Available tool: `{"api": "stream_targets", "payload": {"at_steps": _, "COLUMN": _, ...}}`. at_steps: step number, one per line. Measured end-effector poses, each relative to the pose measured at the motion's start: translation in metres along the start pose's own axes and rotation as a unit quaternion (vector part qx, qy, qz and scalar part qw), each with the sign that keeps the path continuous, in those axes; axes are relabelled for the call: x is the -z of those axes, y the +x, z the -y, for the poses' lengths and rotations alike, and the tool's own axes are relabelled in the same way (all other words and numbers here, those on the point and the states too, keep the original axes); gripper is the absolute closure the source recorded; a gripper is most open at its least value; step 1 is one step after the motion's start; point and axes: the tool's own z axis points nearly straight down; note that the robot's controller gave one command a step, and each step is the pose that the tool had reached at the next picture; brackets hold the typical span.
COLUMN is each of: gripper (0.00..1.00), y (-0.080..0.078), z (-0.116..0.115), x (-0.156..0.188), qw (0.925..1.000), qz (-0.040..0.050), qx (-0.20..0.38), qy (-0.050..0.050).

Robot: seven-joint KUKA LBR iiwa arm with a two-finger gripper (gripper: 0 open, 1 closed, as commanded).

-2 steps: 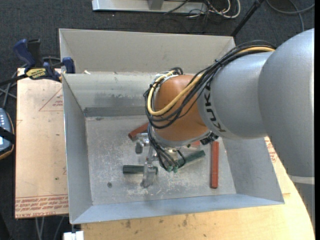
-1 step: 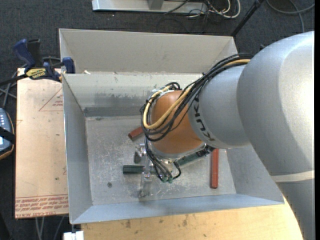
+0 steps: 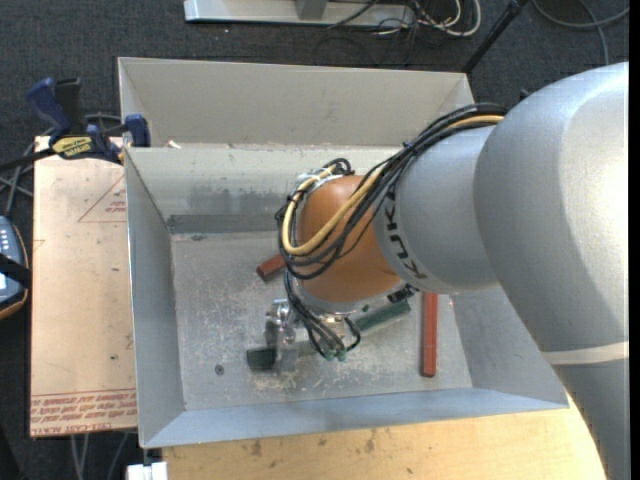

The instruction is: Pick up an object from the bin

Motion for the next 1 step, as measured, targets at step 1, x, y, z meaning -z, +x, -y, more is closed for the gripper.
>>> {"api": "stream_targets", "payload": {"at_steps": 1, "gripper": 1.00, "y": 0.0000, "z": 0.0000, "x": 0.0000, "qw": 1.0000, "qz": 0.0000, "qx": 0.000, "qy": 0.000}}
